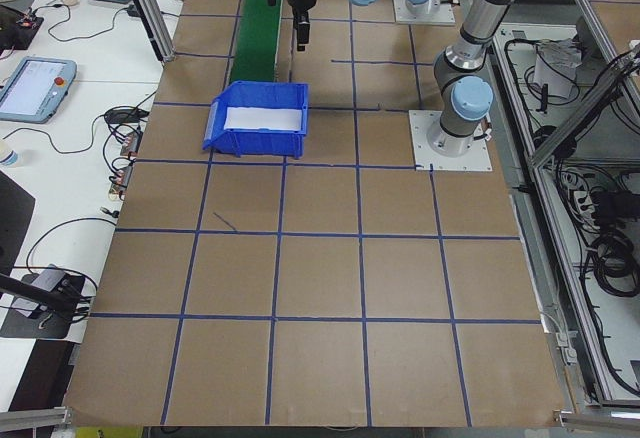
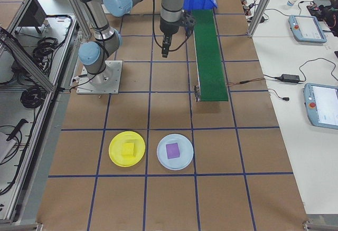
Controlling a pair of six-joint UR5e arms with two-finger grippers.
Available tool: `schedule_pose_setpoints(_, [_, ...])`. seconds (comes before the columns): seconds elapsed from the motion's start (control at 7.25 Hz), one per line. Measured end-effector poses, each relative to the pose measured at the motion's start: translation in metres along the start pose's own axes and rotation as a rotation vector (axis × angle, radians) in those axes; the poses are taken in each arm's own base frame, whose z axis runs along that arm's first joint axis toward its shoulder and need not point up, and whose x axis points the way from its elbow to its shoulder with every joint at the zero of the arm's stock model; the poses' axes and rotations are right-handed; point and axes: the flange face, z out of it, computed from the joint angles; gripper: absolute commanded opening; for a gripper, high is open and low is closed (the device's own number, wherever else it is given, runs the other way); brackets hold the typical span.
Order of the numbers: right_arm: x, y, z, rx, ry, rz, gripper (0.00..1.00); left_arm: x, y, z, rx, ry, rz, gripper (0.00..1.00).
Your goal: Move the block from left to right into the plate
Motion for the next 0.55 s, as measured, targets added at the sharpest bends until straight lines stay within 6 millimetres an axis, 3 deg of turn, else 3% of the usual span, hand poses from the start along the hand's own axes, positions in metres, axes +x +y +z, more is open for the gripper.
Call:
schedule_pose_setpoints(0.28, [-0.035, 0.000, 0.003, 0.007, -0.054, -0.053, 1.00, 0.029, 0.011, 0.002, -0.006, 0.004, 0.054, 1.00])
schedule_pose_setpoints(0.55, [-0.099, -0.007, 0.008, 0.046, -0.038, -0.168, 1.00, 0.038, 0.014, 0.002, -0.006, 0.007, 0.083, 1.00])
